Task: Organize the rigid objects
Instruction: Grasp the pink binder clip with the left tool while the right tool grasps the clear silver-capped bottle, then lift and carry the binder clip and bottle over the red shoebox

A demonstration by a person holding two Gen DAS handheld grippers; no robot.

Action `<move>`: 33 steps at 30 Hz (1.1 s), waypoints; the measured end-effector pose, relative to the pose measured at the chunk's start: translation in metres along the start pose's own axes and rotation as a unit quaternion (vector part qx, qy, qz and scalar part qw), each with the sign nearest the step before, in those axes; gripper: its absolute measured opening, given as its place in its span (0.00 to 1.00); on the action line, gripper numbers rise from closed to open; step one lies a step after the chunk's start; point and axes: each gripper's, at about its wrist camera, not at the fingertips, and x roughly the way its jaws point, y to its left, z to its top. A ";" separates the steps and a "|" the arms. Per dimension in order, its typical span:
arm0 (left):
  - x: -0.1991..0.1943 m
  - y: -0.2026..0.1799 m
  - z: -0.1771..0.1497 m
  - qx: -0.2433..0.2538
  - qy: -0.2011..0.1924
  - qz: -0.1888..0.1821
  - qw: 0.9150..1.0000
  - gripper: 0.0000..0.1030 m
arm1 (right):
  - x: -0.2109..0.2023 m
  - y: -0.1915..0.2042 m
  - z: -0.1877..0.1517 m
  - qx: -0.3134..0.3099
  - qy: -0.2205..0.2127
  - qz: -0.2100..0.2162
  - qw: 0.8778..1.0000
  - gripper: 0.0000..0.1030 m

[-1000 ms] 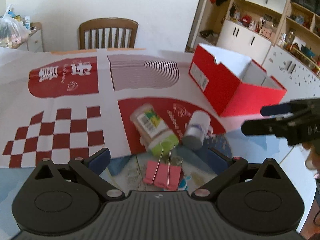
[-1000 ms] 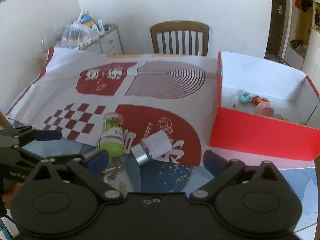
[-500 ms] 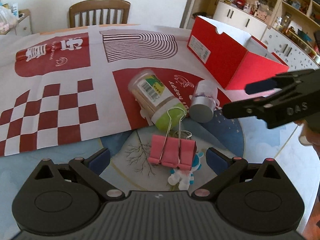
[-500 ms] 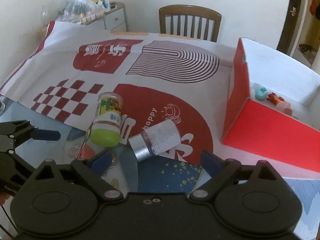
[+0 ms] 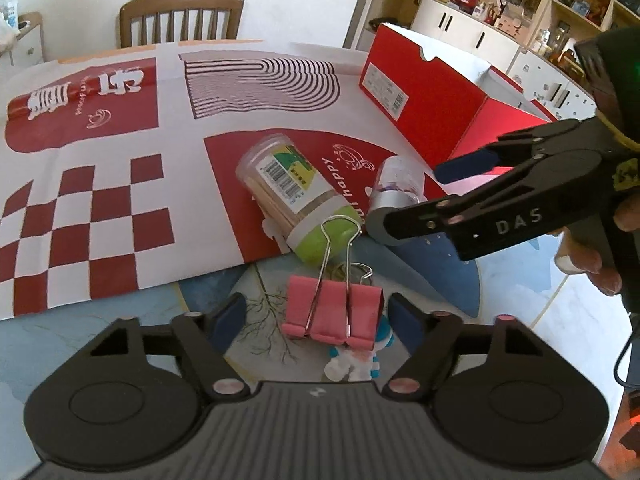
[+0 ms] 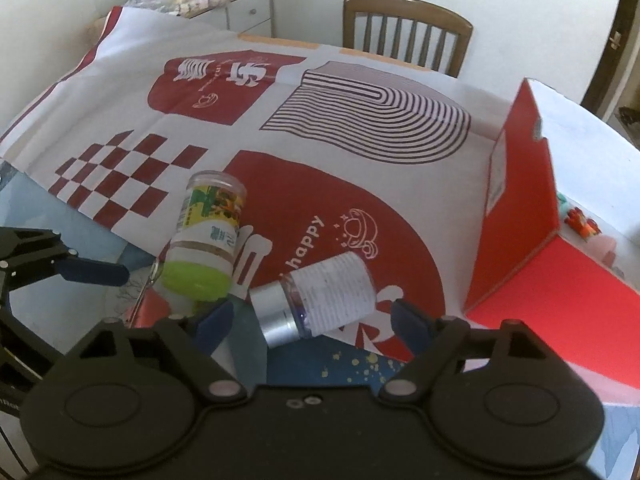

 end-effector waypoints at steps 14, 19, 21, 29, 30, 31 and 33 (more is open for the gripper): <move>0.004 -0.001 0.007 -0.010 0.005 -0.019 1.000 0.51 | 0.014 -0.001 0.004 -0.008 0.006 0.001 1.000 0.72; 0.004 -0.002 0.007 -0.012 0.007 -0.014 1.000 0.51 | 0.013 -0.002 0.003 0.000 0.002 -0.009 1.000 0.71; 0.003 -0.003 0.007 -0.012 0.008 -0.011 1.000 0.50 | 0.010 -0.003 0.002 0.007 -0.001 -0.009 1.000 0.71; -0.007 -0.004 0.009 -0.027 0.005 -0.004 1.000 0.50 | -0.014 -0.006 -0.006 0.020 -0.010 -0.012 1.000 0.71; -0.009 -0.005 0.009 -0.026 0.003 -0.004 1.000 0.50 | -0.018 -0.006 -0.007 0.022 -0.013 -0.010 1.000 0.71; -0.012 -0.005 0.009 -0.026 0.002 -0.005 1.000 0.50 | -0.023 -0.006 -0.008 0.023 -0.016 -0.009 1.000 0.71; -0.016 -0.007 0.009 -0.027 0.000 -0.004 1.000 0.50 | -0.030 -0.006 -0.009 0.024 -0.019 -0.009 0.999 0.71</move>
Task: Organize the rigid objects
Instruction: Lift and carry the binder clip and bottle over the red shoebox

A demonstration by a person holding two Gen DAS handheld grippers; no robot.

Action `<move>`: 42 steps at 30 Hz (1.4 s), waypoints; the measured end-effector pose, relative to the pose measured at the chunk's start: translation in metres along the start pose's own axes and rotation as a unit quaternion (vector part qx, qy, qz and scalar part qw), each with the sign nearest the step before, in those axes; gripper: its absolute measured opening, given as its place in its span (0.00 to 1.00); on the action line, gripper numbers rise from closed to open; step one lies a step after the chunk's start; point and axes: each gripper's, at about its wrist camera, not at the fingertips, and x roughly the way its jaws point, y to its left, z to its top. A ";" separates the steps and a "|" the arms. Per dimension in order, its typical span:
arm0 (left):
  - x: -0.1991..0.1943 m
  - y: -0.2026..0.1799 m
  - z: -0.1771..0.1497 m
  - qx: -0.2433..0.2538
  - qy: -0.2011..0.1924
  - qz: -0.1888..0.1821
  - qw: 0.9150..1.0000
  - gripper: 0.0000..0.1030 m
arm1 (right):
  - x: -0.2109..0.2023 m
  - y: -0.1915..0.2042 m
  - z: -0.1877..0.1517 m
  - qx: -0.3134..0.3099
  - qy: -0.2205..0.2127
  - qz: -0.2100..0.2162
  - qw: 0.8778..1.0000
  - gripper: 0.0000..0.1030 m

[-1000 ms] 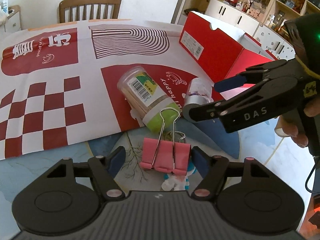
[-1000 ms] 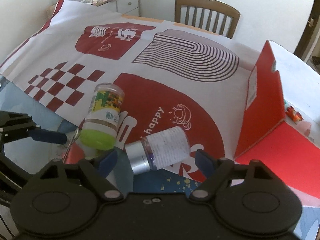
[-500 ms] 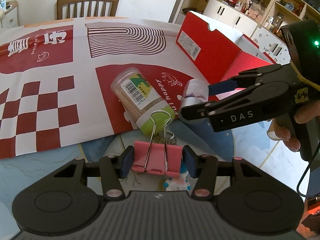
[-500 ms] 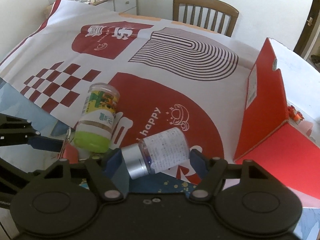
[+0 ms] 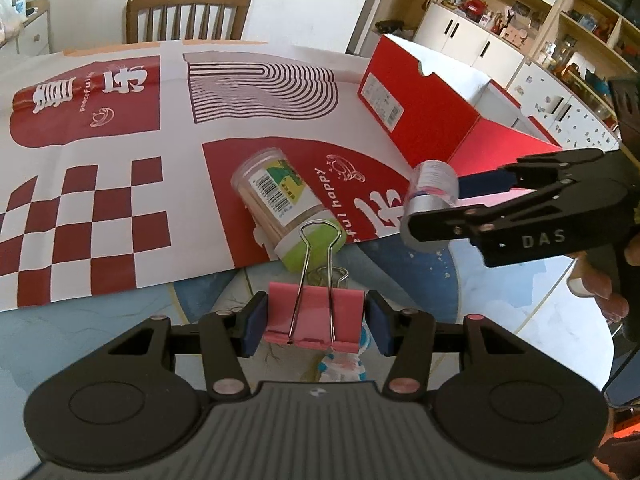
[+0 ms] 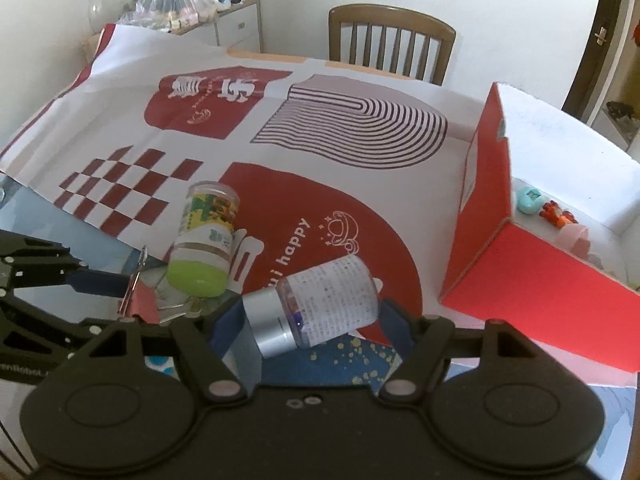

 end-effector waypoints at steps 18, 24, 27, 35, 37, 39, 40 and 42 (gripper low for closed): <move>-0.043 -0.047 0.035 0.007 -0.044 -0.008 0.999 0.50 | -0.079 -0.021 0.004 0.021 -0.051 0.011 0.998 0.71; -0.048 -0.072 0.053 0.021 -0.064 -0.008 0.998 0.50 | -0.102 -0.039 0.007 0.025 -0.073 0.005 0.997 0.71; -0.048 -0.084 0.063 0.027 -0.075 -0.005 0.997 0.50 | -0.111 -0.052 0.008 0.028 -0.084 0.001 0.996 0.71; -0.039 -0.116 0.091 0.039 -0.095 0.003 0.995 0.50 | -0.128 -0.091 0.005 0.037 -0.105 -0.008 0.994 0.71; -0.034 -0.126 0.098 0.044 -0.097 0.004 0.994 0.50 | -0.131 -0.101 0.003 0.039 -0.109 -0.011 0.993 0.71; -0.028 -0.135 0.104 0.049 -0.097 0.007 0.994 0.50 | -0.132 -0.114 0.001 0.042 -0.111 -0.013 0.993 0.71; -0.025 -0.141 0.107 0.052 -0.097 0.008 0.994 0.50 | -0.133 -0.120 0.000 0.045 -0.112 -0.015 0.993 0.71; -0.019 -0.150 0.111 0.058 -0.097 0.011 0.994 0.50 | -0.133 -0.132 -0.003 0.052 -0.113 -0.016 0.992 0.71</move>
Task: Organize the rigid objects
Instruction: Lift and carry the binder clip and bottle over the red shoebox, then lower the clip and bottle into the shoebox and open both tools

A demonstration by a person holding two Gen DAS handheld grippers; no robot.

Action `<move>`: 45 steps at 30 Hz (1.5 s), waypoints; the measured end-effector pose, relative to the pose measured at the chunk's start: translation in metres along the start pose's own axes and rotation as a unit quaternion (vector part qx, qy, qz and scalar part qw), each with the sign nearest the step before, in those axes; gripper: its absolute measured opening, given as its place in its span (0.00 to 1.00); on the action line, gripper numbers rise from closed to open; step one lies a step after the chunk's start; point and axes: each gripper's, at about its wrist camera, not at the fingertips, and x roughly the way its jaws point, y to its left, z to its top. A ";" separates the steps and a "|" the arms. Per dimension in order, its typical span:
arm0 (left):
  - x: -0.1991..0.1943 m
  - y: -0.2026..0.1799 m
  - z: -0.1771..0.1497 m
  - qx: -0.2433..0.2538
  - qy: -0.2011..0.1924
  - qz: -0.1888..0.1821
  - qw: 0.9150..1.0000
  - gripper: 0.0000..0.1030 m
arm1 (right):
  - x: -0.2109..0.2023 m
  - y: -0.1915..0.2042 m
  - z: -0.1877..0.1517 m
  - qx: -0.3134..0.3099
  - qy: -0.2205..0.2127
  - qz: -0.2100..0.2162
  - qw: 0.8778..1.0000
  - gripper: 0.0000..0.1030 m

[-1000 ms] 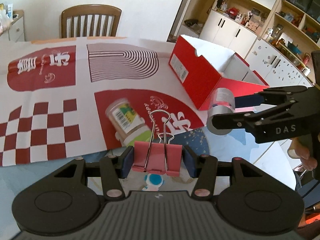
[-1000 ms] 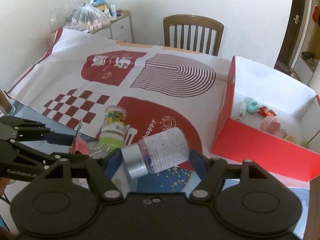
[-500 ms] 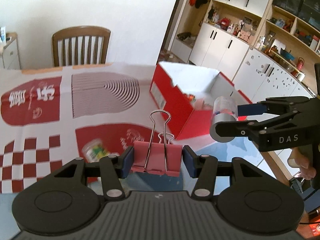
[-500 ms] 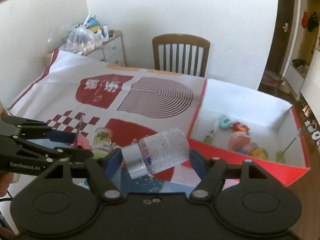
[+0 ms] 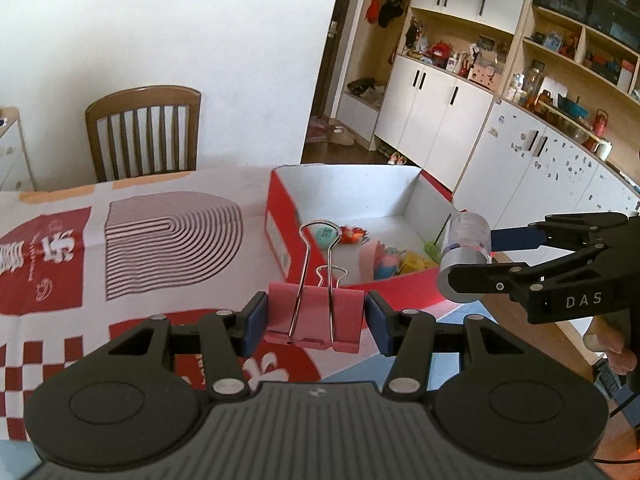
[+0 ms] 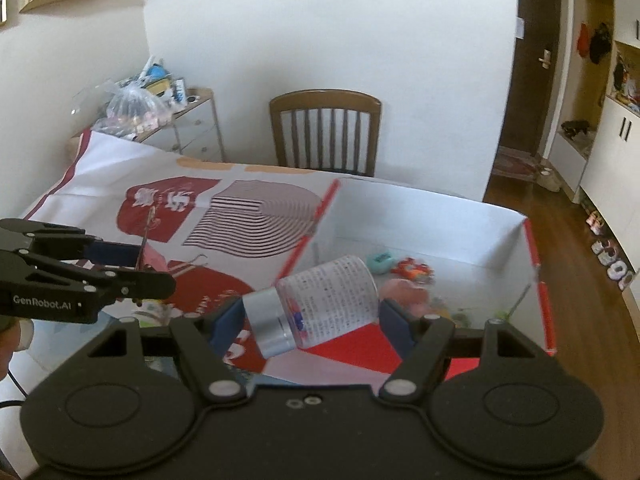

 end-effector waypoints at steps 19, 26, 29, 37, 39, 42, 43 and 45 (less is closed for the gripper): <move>0.102 -0.064 0.053 0.033 0.034 0.018 0.999 0.50 | 0.024 -0.112 -0.003 0.046 0.013 -0.027 0.998 0.71; 0.145 -0.068 0.072 0.046 0.063 0.027 0.997 0.50 | 0.051 -0.132 0.002 0.033 0.033 -0.036 0.998 0.71; 0.161 -0.068 0.077 0.048 0.072 0.032 0.996 0.50 | 0.065 -0.138 0.006 0.026 0.041 -0.043 0.998 0.71; 0.204 -0.070 0.092 0.054 0.103 0.054 0.992 0.50 | 0.103 -0.144 0.020 0.000 0.064 -0.045 0.997 0.71; 0.216 -0.068 0.093 0.047 0.122 0.059 0.990 0.50 | 0.112 -0.146 0.025 -0.004 0.071 -0.045 0.996 0.71; 0.230 -0.068 0.093 0.049 0.136 0.065 0.987 0.50 | 0.126 -0.147 0.030 -0.018 0.081 -0.048 0.995 0.71; 0.234 -0.067 0.093 0.052 0.140 0.066 0.987 0.50 | 0.130 -0.146 0.031 -0.024 0.085 -0.050 0.995 0.71; 0.241 -0.068 0.092 0.059 0.147 0.074 0.985 0.50 | 0.140 -0.145 0.034 -0.035 0.095 -0.050 0.994 0.71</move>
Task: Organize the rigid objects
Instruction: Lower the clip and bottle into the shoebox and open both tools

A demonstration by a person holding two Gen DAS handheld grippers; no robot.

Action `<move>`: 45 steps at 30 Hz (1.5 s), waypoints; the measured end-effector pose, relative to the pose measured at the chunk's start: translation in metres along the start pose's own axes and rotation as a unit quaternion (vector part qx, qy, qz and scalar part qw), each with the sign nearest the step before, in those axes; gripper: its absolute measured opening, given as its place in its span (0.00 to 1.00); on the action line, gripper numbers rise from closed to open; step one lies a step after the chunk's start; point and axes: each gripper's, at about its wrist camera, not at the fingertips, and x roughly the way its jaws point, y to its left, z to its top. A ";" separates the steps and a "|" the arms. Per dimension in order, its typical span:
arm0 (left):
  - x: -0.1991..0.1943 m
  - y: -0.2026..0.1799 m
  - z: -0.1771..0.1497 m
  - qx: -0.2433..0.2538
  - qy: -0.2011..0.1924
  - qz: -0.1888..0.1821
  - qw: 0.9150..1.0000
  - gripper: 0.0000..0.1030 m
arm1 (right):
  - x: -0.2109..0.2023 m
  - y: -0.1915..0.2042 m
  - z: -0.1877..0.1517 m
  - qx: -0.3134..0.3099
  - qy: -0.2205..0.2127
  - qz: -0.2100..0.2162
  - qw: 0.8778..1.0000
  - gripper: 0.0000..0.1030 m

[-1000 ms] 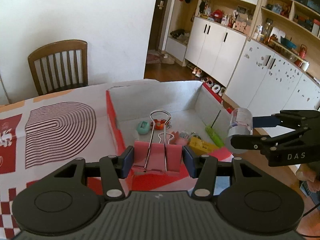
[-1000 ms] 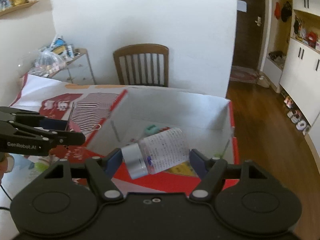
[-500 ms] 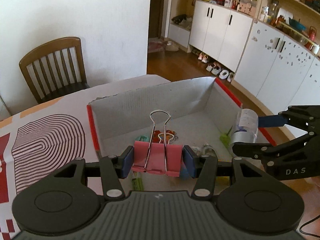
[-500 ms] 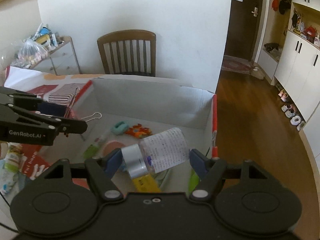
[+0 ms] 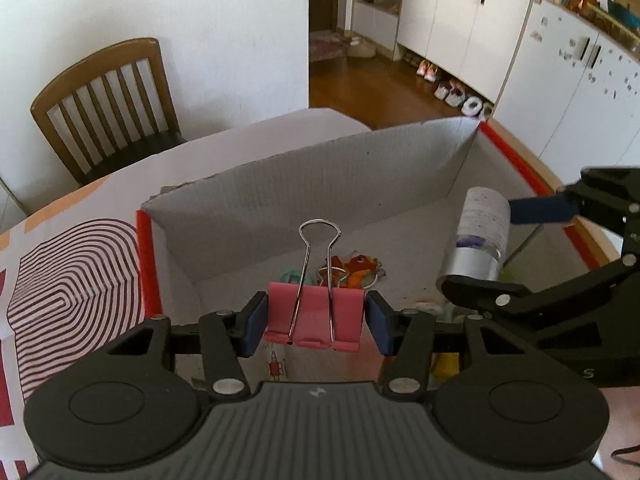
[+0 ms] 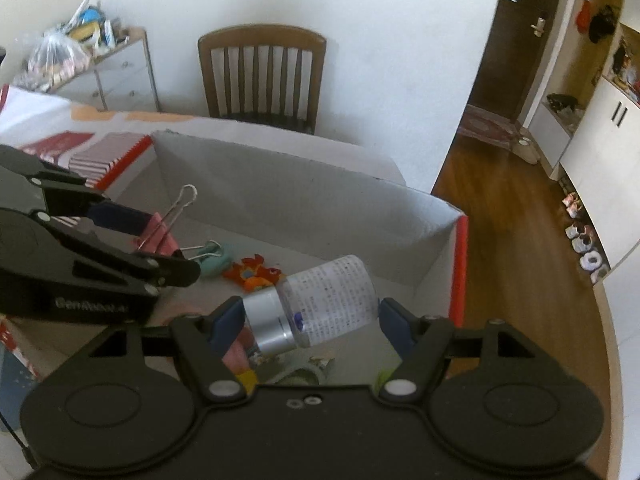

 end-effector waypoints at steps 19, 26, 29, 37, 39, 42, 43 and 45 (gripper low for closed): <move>0.037 -0.002 0.005 0.012 0.047 -0.004 0.999 0.50 | 0.042 0.012 0.003 -0.072 0.073 0.004 0.995 0.71; 0.039 0.000 0.005 0.005 0.052 -0.005 0.999 0.50 | 0.043 0.010 0.003 -0.069 0.076 0.014 0.995 0.72; 0.037 0.000 0.003 0.005 0.050 -0.004 0.999 0.50 | 0.039 0.008 0.004 -0.065 0.071 0.014 0.995 0.75; 0.017 0.004 0.002 -0.011 0.031 -0.008 0.999 0.50 | 0.022 0.007 0.003 -0.050 0.055 0.024 0.997 0.75; 0.011 0.005 0.001 -0.014 0.025 -0.009 1.000 0.50 | 0.014 0.008 0.003 -0.048 0.048 0.026 0.997 0.75; -0.002 0.008 -0.001 -0.024 0.006 -0.007 1.000 0.50 | 0.003 0.010 0.002 -0.046 0.037 0.028 0.998 0.75; -0.009 0.008 -0.002 -0.028 -0.004 -0.008 1.000 0.50 | 0.000 0.011 0.001 -0.044 0.033 0.028 0.998 0.75; -0.020 0.009 -0.004 -0.031 -0.018 -0.012 0.999 0.50 | -0.008 0.011 0.001 -0.039 0.025 0.029 0.998 0.75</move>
